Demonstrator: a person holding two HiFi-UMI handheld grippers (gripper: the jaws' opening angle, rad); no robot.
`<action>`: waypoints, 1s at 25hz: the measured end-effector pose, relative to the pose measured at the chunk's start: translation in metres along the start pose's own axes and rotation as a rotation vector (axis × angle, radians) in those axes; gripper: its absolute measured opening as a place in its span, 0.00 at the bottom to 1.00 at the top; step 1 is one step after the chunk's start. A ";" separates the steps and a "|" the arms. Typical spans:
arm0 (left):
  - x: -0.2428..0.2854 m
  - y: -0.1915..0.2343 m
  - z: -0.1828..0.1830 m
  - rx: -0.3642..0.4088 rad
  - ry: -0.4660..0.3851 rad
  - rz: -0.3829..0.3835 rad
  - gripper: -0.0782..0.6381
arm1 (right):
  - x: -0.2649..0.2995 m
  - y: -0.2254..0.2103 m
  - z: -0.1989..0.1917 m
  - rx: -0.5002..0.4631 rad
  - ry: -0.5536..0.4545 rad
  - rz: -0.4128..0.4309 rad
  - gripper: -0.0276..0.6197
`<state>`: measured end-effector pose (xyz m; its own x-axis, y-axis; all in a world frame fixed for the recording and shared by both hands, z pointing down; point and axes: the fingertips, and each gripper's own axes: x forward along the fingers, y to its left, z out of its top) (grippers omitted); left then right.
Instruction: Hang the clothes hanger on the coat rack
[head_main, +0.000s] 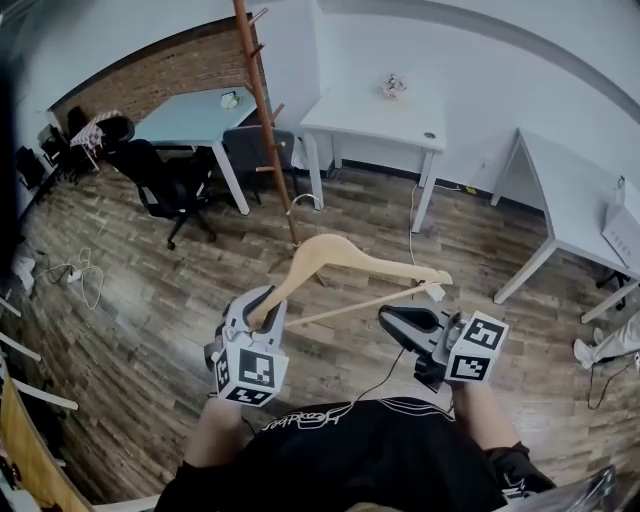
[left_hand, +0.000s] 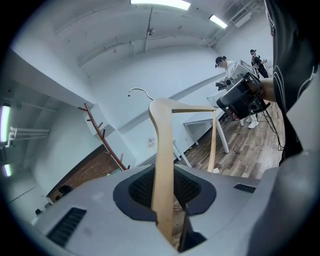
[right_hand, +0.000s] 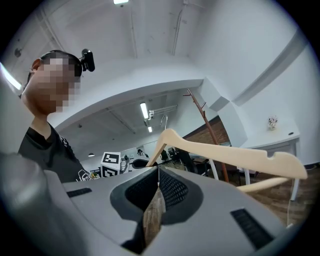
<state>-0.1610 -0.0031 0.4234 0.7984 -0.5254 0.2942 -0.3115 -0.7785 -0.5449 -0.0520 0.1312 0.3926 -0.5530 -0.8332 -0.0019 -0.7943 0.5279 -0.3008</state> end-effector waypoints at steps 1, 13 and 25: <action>0.013 -0.002 0.009 0.003 0.000 0.006 0.21 | -0.008 -0.013 0.005 0.002 -0.005 -0.002 0.10; 0.088 -0.004 0.069 0.021 0.039 0.058 0.21 | -0.056 -0.101 0.028 -0.006 -0.001 -0.022 0.10; 0.196 0.058 0.070 0.008 0.016 0.086 0.21 | -0.013 -0.208 0.058 0.002 0.012 -0.032 0.11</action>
<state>0.0135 -0.1274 0.3946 0.7607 -0.5956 0.2581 -0.3745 -0.7274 -0.5749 0.1347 0.0227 0.3998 -0.5306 -0.8474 0.0189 -0.8108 0.5009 -0.3029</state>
